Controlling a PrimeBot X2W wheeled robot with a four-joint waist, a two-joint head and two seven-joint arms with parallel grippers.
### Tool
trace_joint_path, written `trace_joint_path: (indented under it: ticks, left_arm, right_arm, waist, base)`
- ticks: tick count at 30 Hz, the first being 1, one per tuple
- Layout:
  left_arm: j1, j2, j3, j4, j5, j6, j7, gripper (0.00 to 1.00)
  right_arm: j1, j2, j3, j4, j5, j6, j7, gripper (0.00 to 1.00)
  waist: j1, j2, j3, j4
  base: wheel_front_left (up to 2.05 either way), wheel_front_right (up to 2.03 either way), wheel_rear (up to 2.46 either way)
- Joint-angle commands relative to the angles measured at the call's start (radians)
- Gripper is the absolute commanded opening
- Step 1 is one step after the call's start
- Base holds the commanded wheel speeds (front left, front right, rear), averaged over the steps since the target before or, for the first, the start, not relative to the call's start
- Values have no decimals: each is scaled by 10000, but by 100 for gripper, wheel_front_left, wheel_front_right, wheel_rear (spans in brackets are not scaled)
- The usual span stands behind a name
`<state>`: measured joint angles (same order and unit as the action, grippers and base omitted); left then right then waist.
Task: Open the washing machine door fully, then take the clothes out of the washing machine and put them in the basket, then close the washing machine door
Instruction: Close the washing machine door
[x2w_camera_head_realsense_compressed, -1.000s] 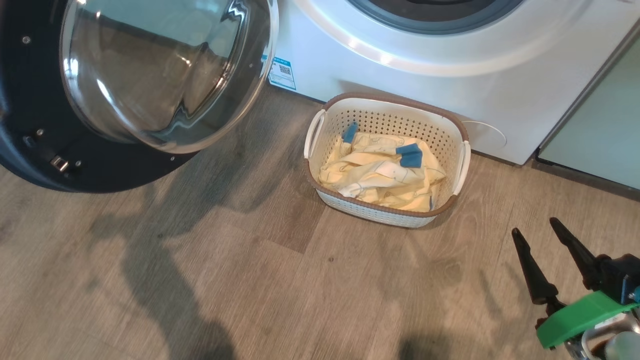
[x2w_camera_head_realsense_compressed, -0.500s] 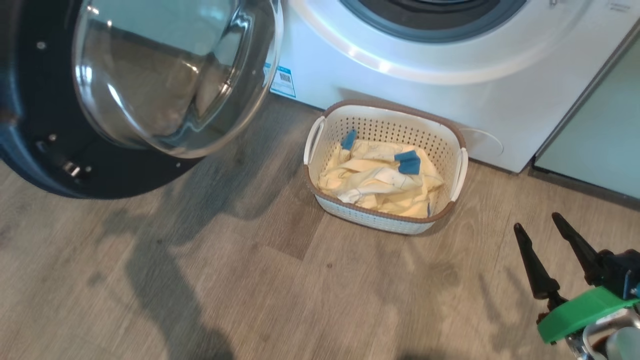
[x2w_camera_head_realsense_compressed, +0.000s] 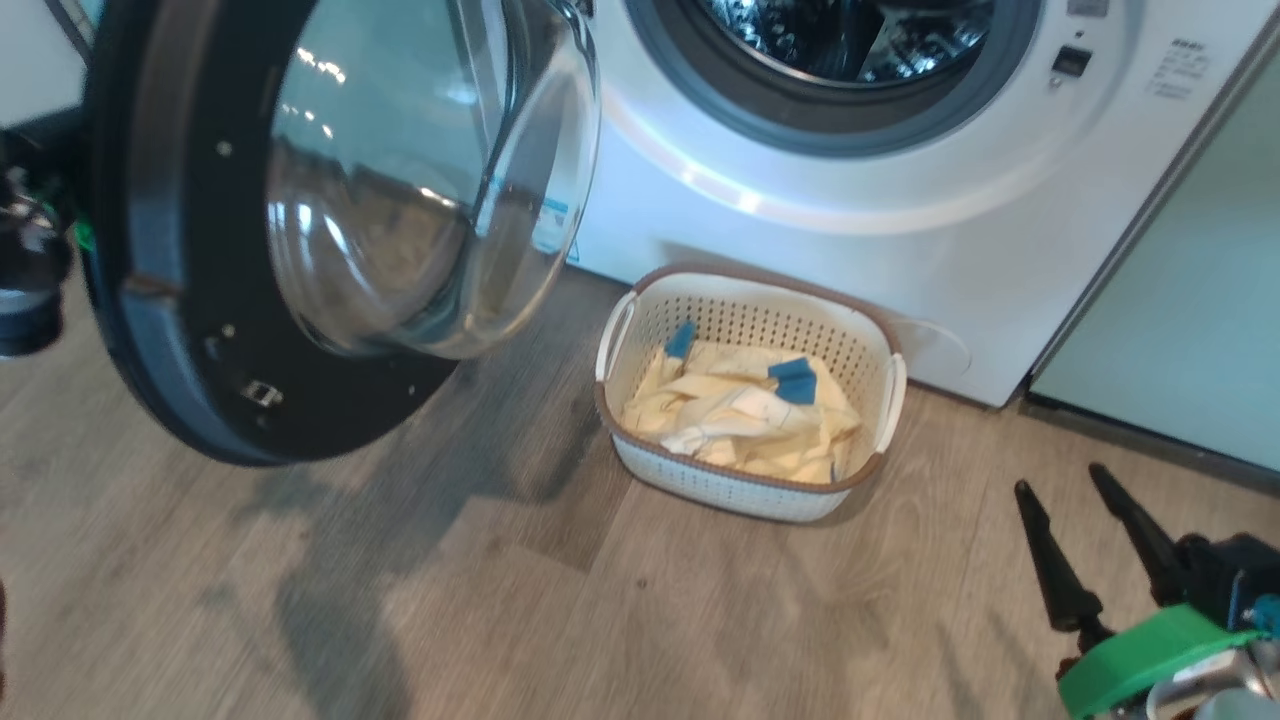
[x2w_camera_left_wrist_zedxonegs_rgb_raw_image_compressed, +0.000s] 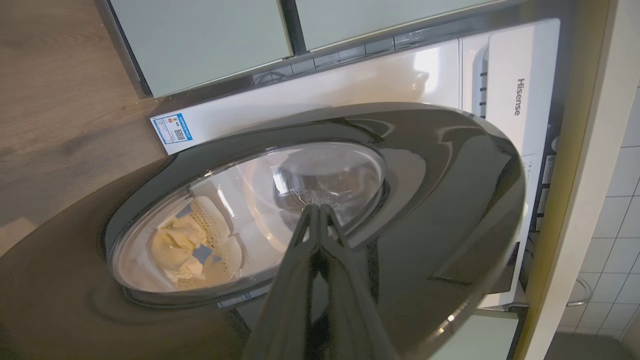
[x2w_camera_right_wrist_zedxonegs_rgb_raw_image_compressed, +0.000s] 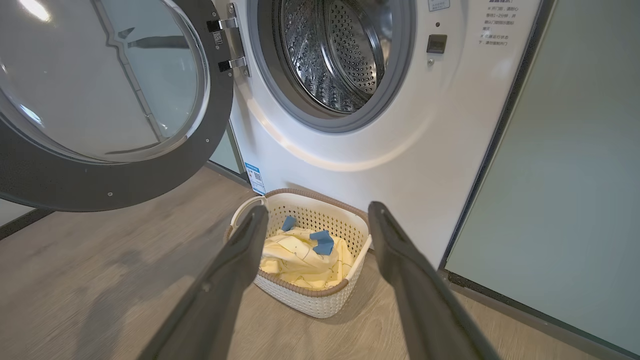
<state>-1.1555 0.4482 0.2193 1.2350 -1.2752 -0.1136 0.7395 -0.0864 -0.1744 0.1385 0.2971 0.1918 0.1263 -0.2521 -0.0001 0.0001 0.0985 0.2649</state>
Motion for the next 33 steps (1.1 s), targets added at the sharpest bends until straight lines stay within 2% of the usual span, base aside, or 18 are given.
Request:
trace_joint_path:
  ticks: [1, 10, 25, 33]
  left_arm:
    - [-29, 364, 7, -413, 89, -121, 112, 0]
    - [398, -140, -188, -738, 33, -149, 657, 0]
    - [1136, -1087, -426, -1619, -236, -164, 1625, 0]
    - [1526, -1469, -208, -1964, -518, -106, 1541, 0]
  right_arm:
    - [-93, -9, 128, -241, -48, 44, -97, 100]
    - [311, 205, 1, -197, -48, 44, -97, 100]
    - [445, 418, -69, -183, -62, 44, -97, 100]
    - [438, 492, -80, -213, -79, 44, -97, 100]
  waist:
    - [1, -1, -180, -59]
    - [1, -1, -720, -189]
    - [1, -1, -1079, -795]
    - [1, -1, -1143, -1302]
  base:
    - [0, 0, 0]
    - [0, 0, 0]
    - [0, 0, 0]
    - [0, 0, 0]
